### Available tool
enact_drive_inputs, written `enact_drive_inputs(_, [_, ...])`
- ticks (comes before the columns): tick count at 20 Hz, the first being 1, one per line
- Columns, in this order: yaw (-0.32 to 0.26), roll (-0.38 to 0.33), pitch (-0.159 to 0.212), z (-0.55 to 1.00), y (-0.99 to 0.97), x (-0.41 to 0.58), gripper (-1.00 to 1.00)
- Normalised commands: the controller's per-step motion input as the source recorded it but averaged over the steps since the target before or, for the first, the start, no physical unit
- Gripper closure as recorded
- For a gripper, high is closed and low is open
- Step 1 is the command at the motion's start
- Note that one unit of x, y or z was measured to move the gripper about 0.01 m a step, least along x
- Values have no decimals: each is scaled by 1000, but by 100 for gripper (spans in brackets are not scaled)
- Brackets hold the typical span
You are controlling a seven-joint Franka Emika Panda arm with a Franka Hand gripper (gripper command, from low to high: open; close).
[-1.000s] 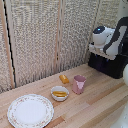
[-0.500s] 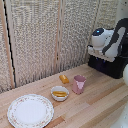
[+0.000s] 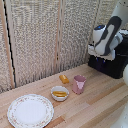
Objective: Extend the gripper towards the air fryer handle. Grasp the air fryer handle and pull it to open the air fryer. Release the air fryer handle and move the gripper to the bread. Grasp the bread with the gripper and move it to the air fryer basket. Release the bread inside the air fryer and retract the gripper.
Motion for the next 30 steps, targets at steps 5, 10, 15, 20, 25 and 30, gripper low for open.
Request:
enact_drive_inputs(5, [-56, 280, 194, 149, 310, 57, 100])
enact_drive_inputs(10, [-85, 256, 75, 191, 458, -29, 100])
enact_drive_inputs(15, [-89, 219, 17, 421, 518, -2, 100])
enact_drive_inputs(20, [-88, 162, 0, 590, 579, 0, 100])
enact_drive_inputs(25, [-115, 140, -16, 655, 514, -31, 100])
enact_drive_inputs(30, [-154, 88, -95, 814, 471, -146, 100])
